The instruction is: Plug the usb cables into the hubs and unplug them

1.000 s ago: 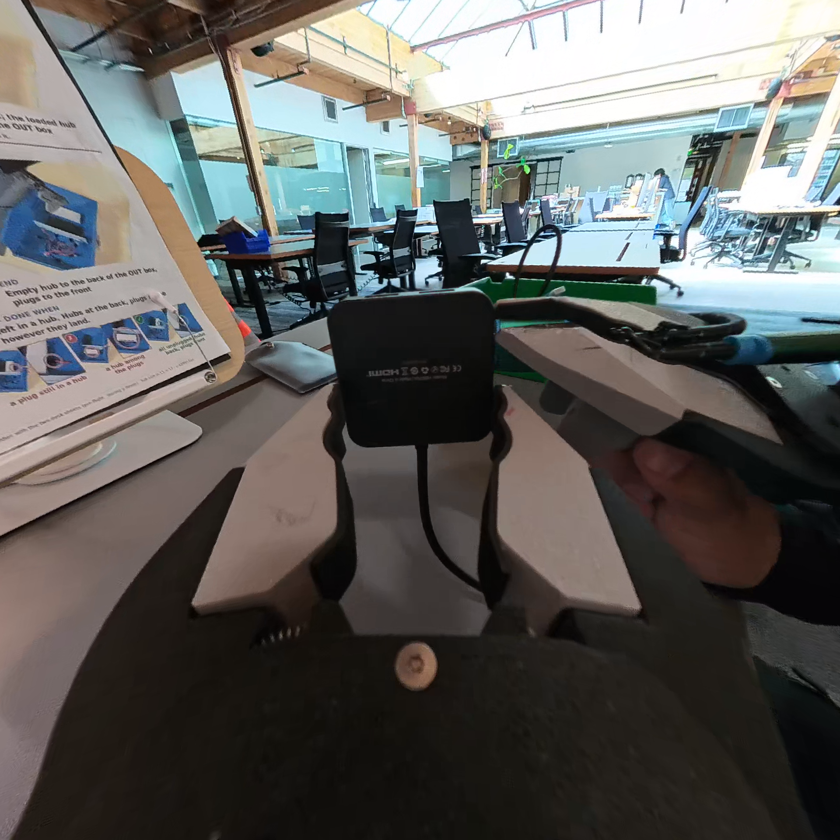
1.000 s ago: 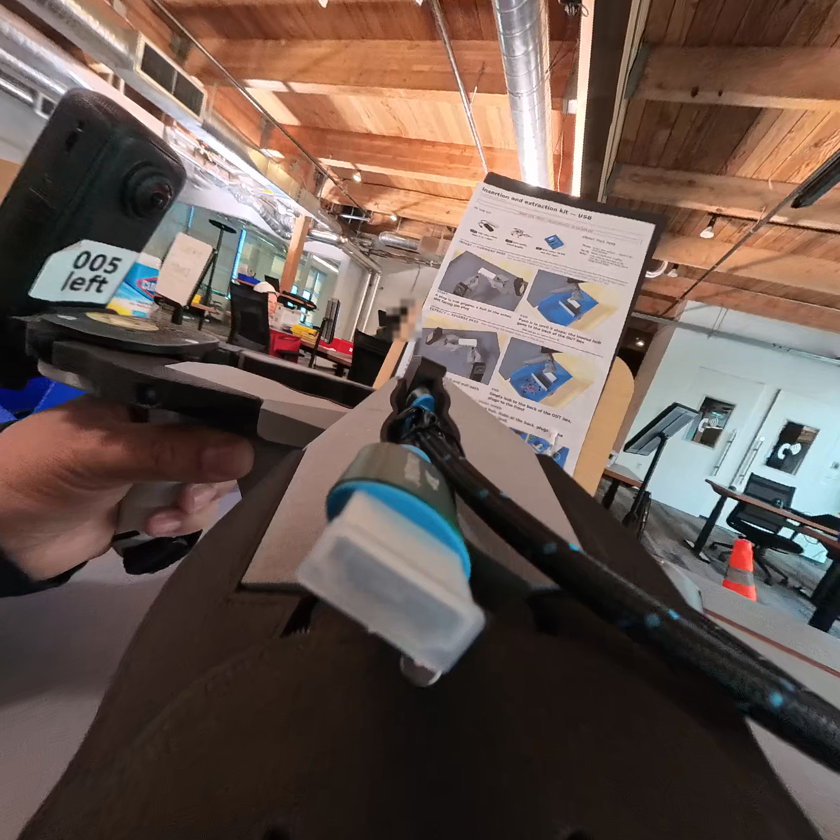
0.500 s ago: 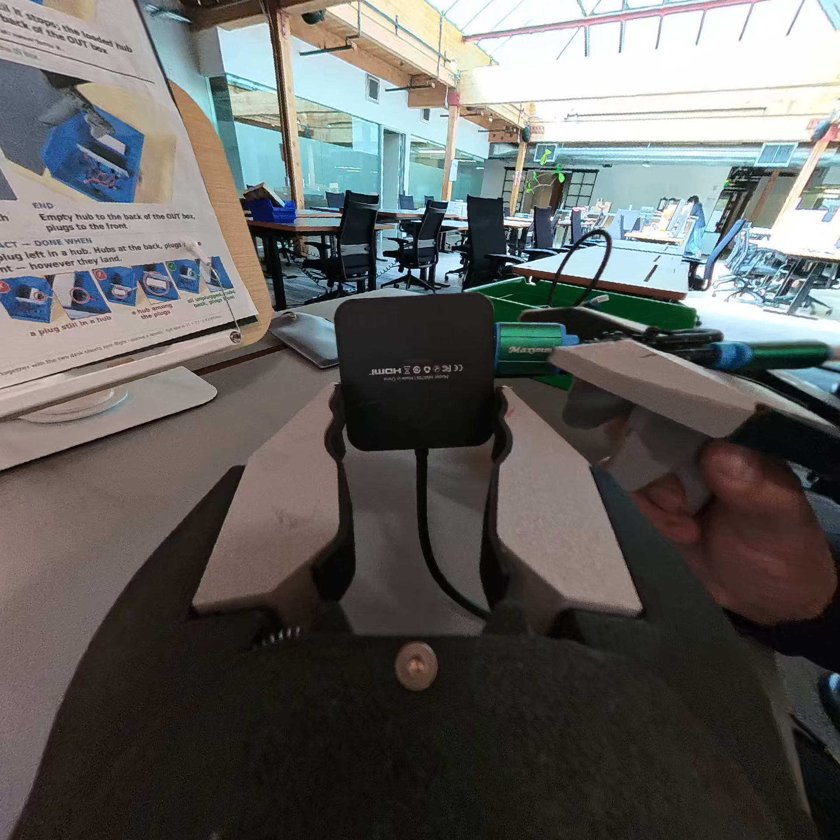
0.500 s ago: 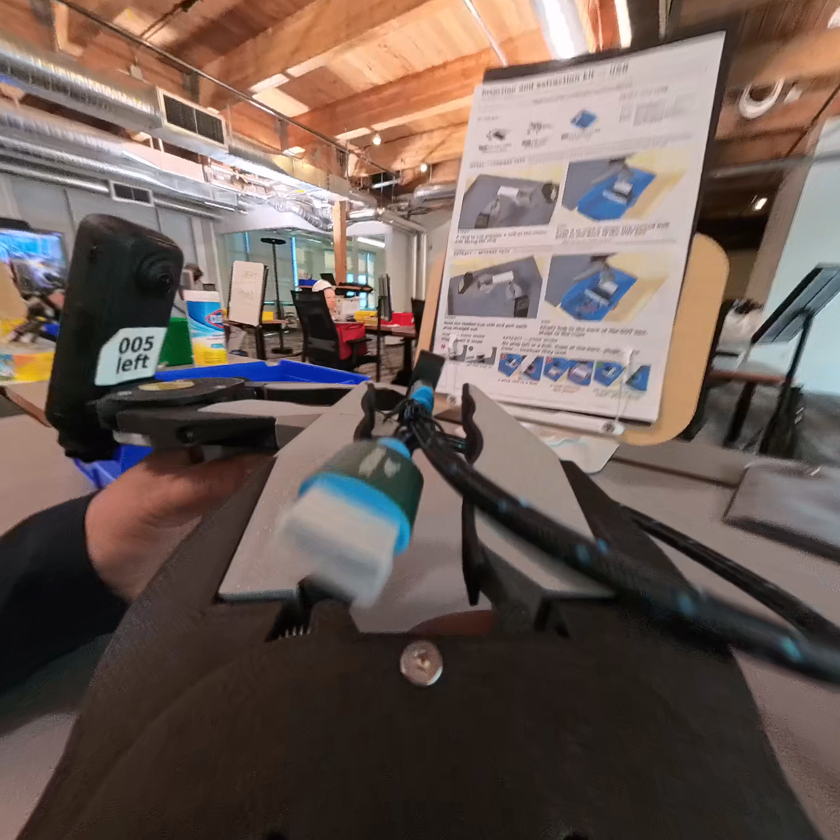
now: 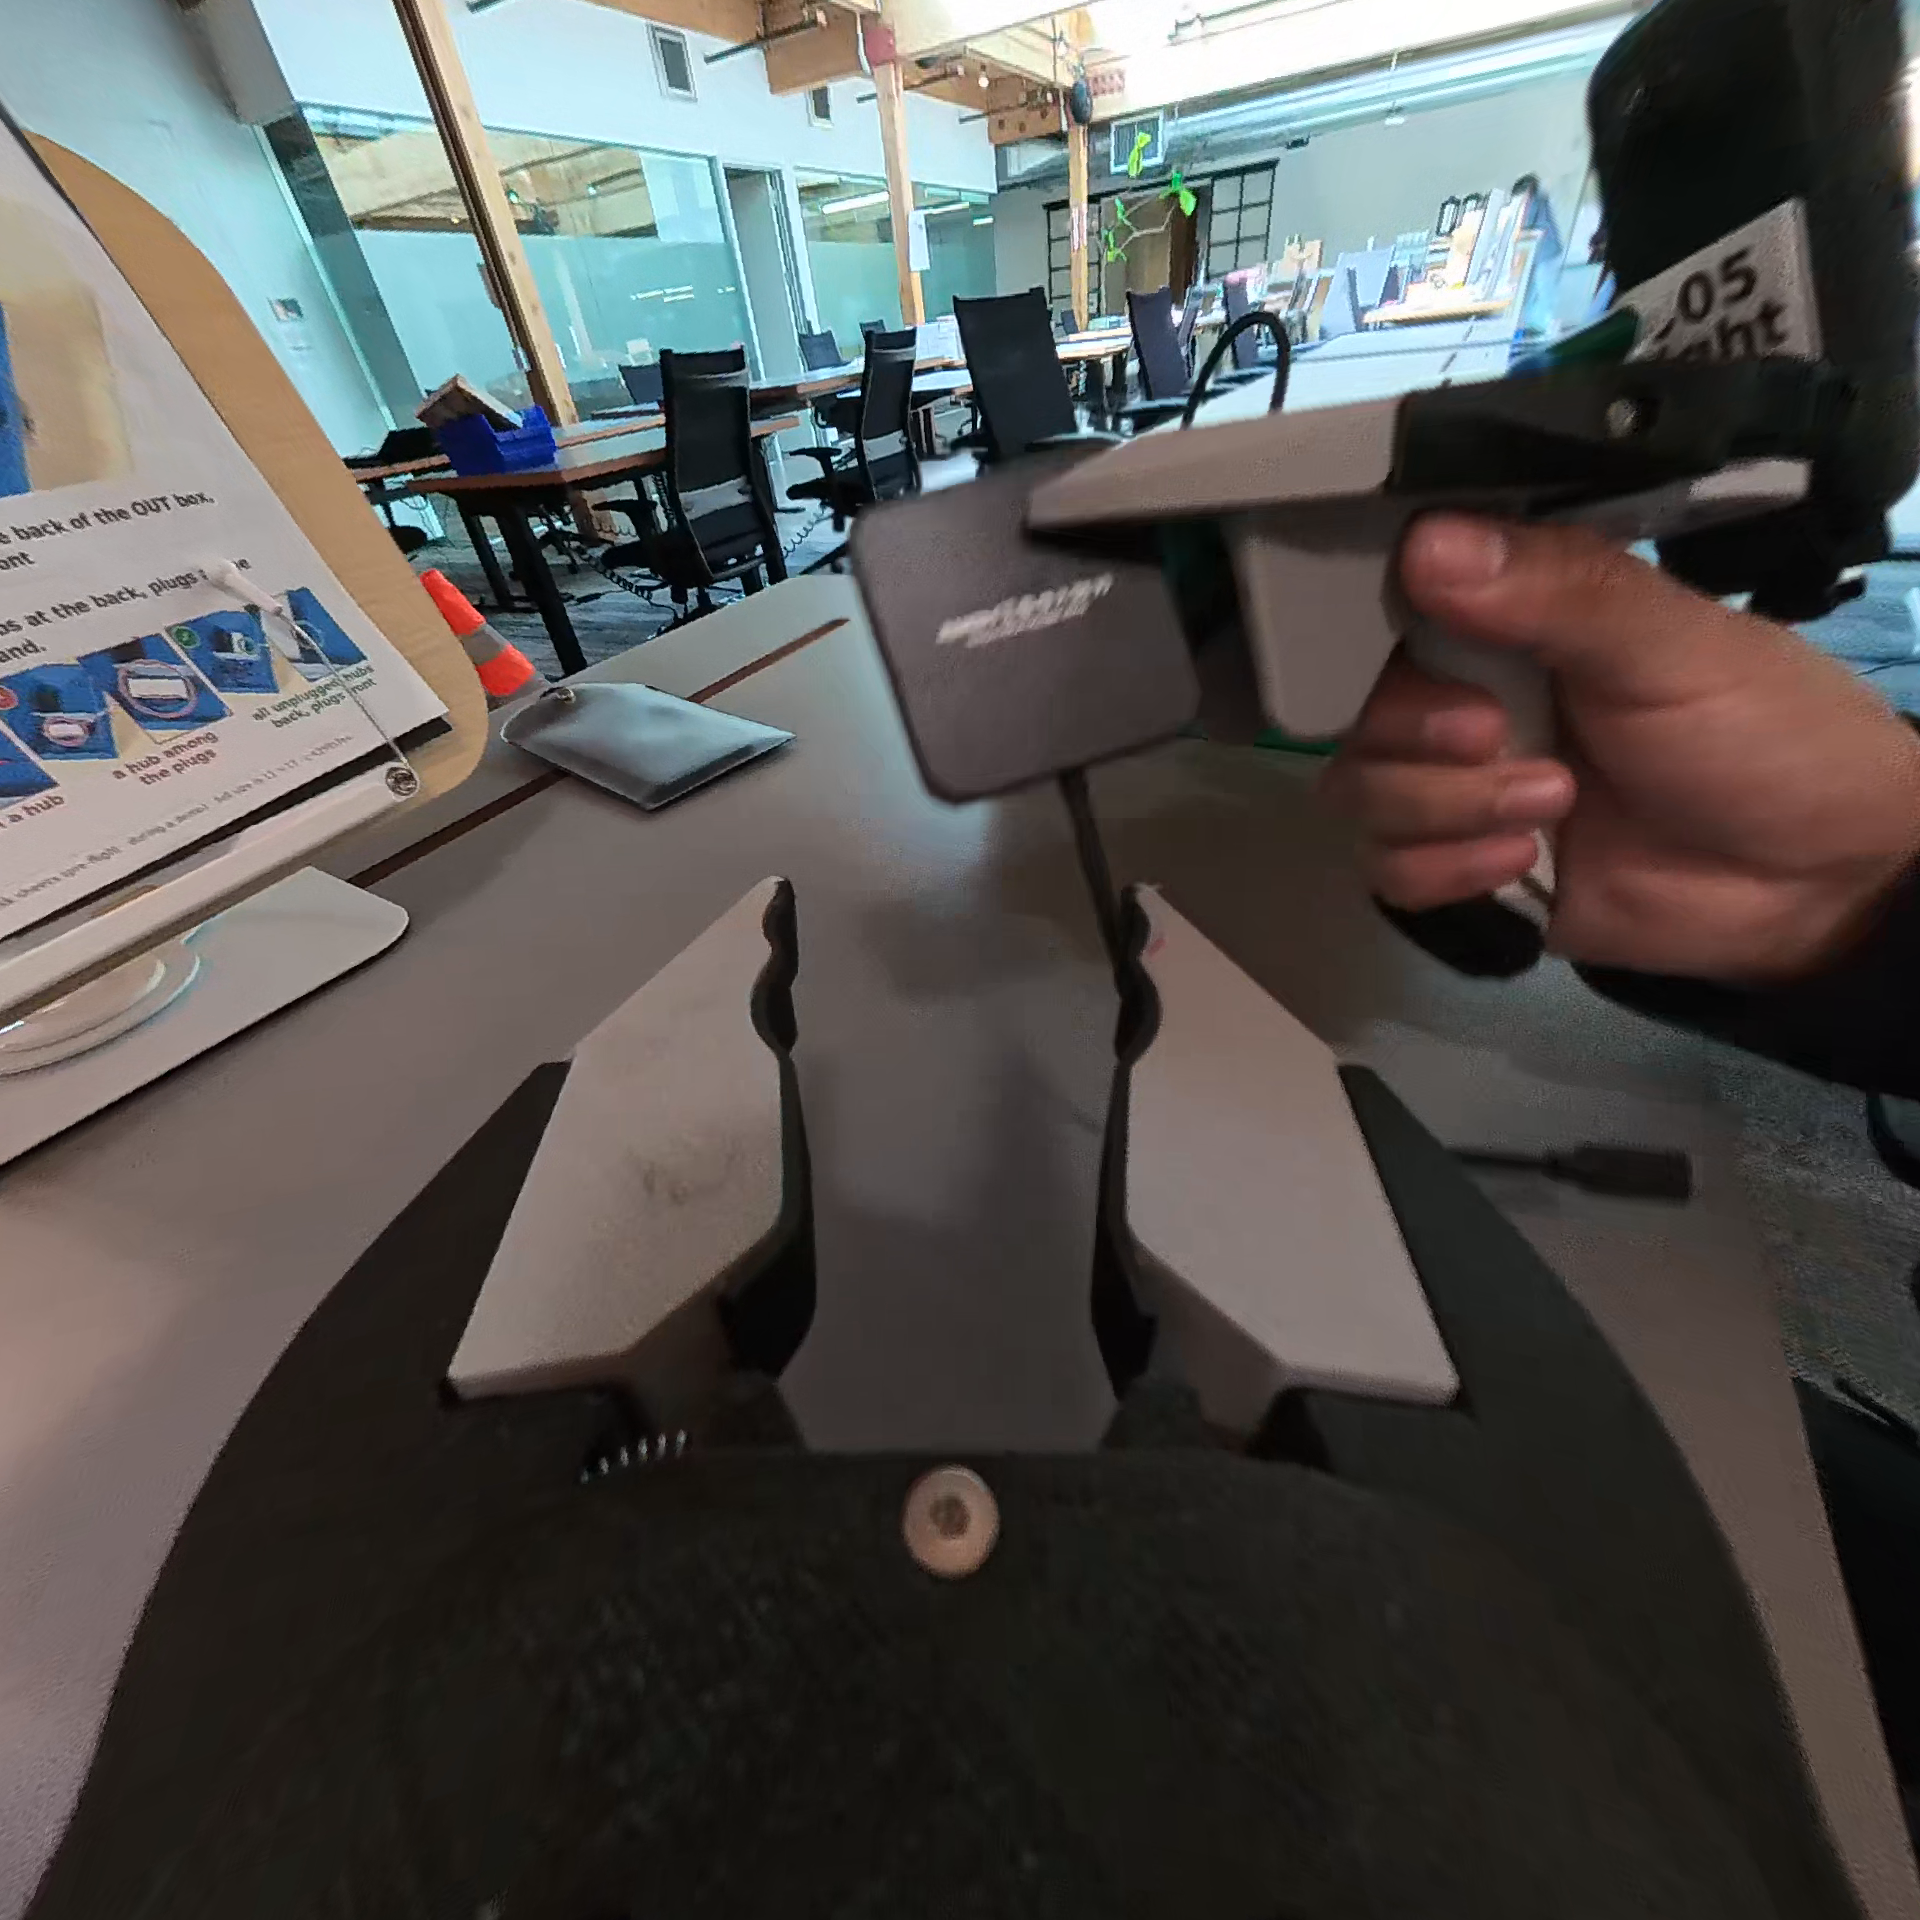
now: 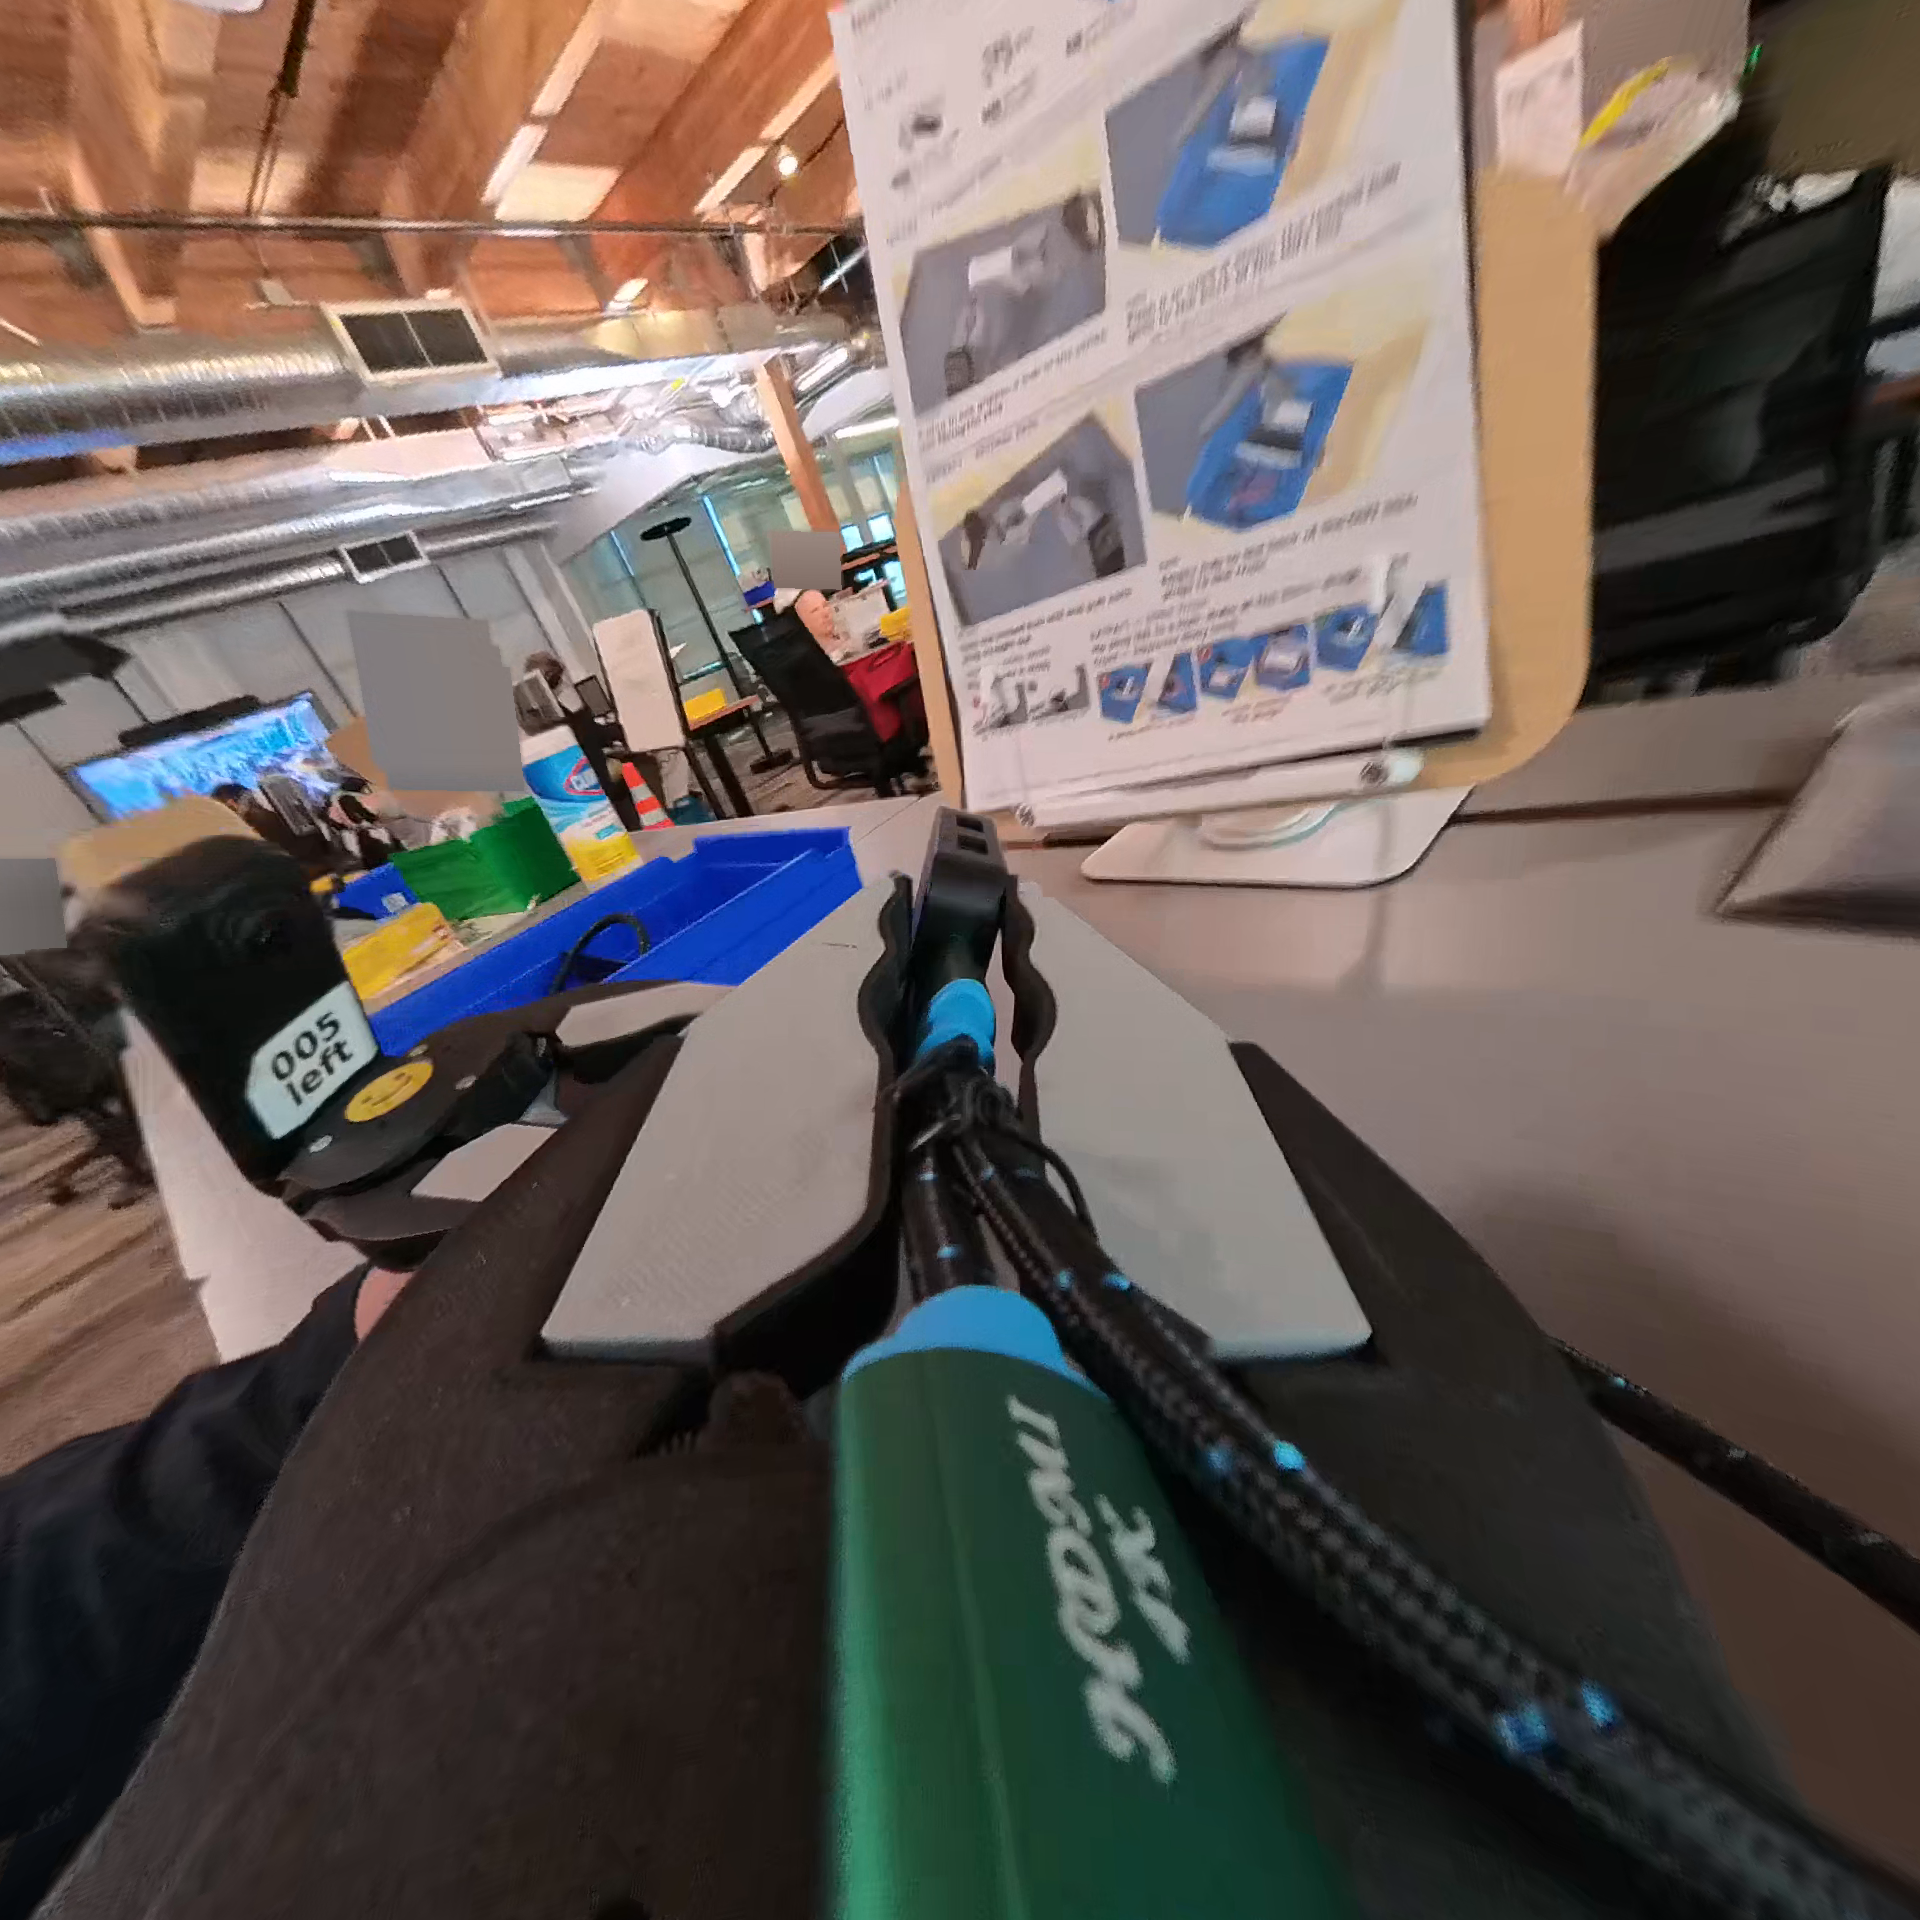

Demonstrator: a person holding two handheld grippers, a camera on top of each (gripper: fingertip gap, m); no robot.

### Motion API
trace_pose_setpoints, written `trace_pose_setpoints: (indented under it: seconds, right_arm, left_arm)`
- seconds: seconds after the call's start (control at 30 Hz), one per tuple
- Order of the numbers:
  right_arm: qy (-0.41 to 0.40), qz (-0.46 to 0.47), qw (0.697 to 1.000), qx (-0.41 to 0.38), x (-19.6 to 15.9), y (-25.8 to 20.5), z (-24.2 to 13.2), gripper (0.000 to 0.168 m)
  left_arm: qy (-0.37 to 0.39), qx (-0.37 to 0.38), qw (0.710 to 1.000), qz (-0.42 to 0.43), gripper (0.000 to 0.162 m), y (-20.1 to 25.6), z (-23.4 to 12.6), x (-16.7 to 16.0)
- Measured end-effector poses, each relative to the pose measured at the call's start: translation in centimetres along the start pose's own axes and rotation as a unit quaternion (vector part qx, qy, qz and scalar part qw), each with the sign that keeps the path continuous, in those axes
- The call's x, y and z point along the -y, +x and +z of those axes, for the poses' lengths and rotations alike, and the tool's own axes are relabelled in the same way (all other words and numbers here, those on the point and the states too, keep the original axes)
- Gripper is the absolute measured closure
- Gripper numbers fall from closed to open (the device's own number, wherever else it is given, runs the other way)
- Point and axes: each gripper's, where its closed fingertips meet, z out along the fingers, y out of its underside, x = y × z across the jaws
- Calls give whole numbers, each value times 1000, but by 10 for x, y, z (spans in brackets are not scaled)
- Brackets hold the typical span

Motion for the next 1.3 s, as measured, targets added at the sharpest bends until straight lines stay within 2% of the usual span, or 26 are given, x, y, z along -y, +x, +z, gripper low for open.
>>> trace_pose_setpoints:
  seconds: [0.1,0.17,0.23,0.3,0.37,0.4,0.43,0.47,0.5,0.53,0.6,0.67,0.73,0.8,0.83,0.9,0.97,1.0,1.03,1.13,1.23,1.27,1.3]
  right_arm:
    - [9,-88,996,-21,54,8,-27,154]
    - [26,-200,977,-69,110,20,-48,155]
    - [43,-325,935,-133,174,40,-66,155]
    - [49,-441,882,-160,229,59,-73,155]
    - [39,-555,814,-166,264,87,-72,154]
    - [25,-599,784,-162,270,109,-68,155]
    - [-11,-618,771,-153,266,138,-63,155]
    - [-71,-617,771,-139,252,171,-58,155]
    - [-146,-614,766,-125,230,205,-58,154]
    - [-226,-614,747,-116,206,239,-63,154]
    - [-398,-599,688,-96,157,295,-86,154]
    - [-554,-557,617,-54,112,327,-119,154]
    - [-658,-506,557,-8,76,339,-145,154]
    - [-711,-480,514,-2,55,352,-152,152]
    - [-715,-474,514,-20,47,361,-146,150]
    - [-710,-447,541,-53,32,371,-131,141]
    - [-686,-430,583,-59,24,365,-114,126]
    - [-676,-420,605,-46,22,355,-108,128]
    - [-661,-414,624,-37,26,345,-102,123]
    - [-605,-407,681,-63,60,324,-88,95]
    - [-554,-374,738,-88,98,294,-84,90]
    - [-532,-368,755,-111,113,287,-83,83]
    - [-509,-359,771,-132,127,278,-84,84]
  left_arm:
    - [10,0,1000,-19,108,-3,-3,3]
    - [3,10,1000,-29,113,-9,-4,0]
    - [-1,12,999,-38,117,-12,-4,-2]
    - [1,10,999,-46,120,-12,-4,-1]
    - [1,10,999,-47,121,-12,-3,-1]
    - [-1,12,999,-43,121,-12,-3,-1]
    - [-3,16,999,-37,122,-13,-3,-2]
    - [-7,21,999,-29,123,-14,-3,-4]
    - [-11,26,999,-22,124,-14,-3,-6]
    - [-15,27,999,-18,125,-15,-2,-8]
    - [-24,22,999,-24,126,-15,1,-13]
    - [-29,10,999,-37,126,-12,4,-15]
    - [-31,-3,998,-47,127,-7,7,-16]
    - [-36,-12,998,-47,127,-3,10,-18]
    - [-39,-13,998,-42,127,-1,11,-18]
    - [-47,-9,998,-28,127,0,12,-21]
    - [-52,-6,998,-23,127,0,12,-24]
    - [-53,-8,998,-25,127,0,12,-25]
    - [-54,-11,998,-31,126,0,12,-26]
    - [-45,-20,997,-52,126,0,11,-22]
    - [-37,-26,997,-65,126,0,9,-19]
    - [-36,-26,997,-66,126,0,8,-18]
    - [-34,-25,997,-66,126,0,8,-17]
